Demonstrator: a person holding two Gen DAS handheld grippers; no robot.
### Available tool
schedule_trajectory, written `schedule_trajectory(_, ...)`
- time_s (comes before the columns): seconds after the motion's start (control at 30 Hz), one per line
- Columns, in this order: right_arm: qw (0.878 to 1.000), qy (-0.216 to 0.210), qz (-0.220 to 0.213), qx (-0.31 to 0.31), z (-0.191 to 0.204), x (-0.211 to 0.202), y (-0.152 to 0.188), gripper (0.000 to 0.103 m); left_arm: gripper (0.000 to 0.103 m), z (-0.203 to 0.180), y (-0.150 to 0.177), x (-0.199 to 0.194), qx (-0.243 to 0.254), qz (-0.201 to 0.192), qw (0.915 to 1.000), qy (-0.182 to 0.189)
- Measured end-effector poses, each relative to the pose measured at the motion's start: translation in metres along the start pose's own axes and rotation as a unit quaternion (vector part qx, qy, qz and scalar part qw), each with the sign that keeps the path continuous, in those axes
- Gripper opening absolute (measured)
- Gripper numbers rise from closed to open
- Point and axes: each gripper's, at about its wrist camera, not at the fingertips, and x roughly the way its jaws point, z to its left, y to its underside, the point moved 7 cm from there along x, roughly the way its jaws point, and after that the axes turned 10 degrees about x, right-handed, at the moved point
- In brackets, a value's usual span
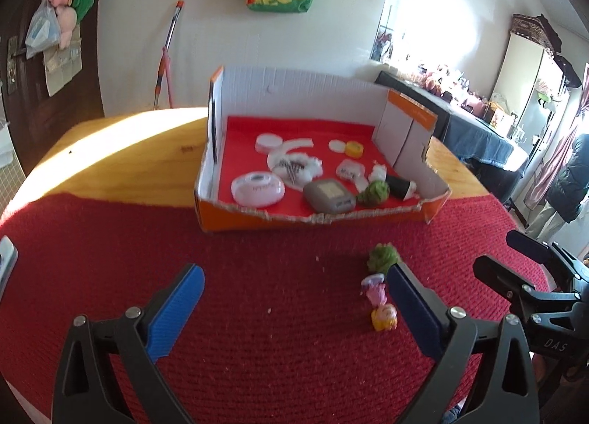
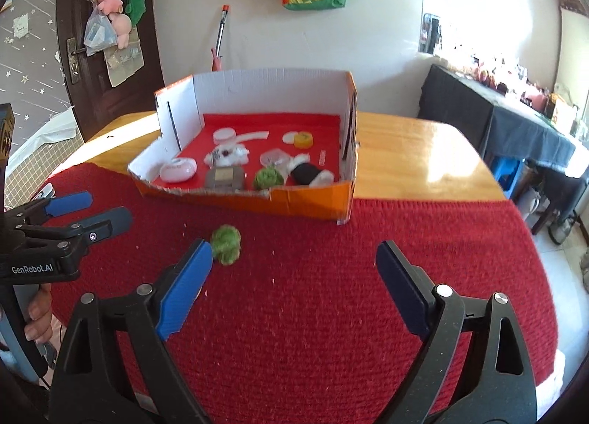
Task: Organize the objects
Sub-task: 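Withdraw both tools from the box back over the rug, then grasp the pink-and-yellow doll figurine with the left tool while the right tool grasps the green yarn ball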
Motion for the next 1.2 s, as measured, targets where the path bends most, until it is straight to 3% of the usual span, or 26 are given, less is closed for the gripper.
schedule_trajectory(0.23, 0.999, -0.005, 0.029, 0.024, -0.009, 0.017, 0.023, 0.091, 0.101, -0.006, 0.027, 0.017, -0.008, 0.037, 0.9993, 0.007)
schedule_trajectory(0.6, 0.999, 0.013, 0.035, 0.039, -0.036, 0.020, 0.025, 0.091, 0.101, -0.044, 0.034, 0.032, 0.012, 0.060, 0.9973, 0.041)
schedule_trajectory(0.83, 0.998, 0.013, 0.034, 0.046, -0.049, 0.018, 0.023, 0.091, 0.101, -0.057, 0.031, 0.049, 0.057, 0.064, 0.9963, -0.004)
schedule_trajectory(1.07, 0.999, -0.013, 0.041, 0.031, -0.035, 0.027, 0.020, 0.091, 0.101, -0.014, 0.025, 0.054, 0.039, 0.079, 0.9946, -0.055)
schedule_trajectory(1.2, 0.998, -0.030, 0.045, 0.013, -0.017, 0.039, 0.016, 0.091, 0.101, 0.002, 0.022, 0.055, 0.042, 0.084, 0.9945, -0.047)
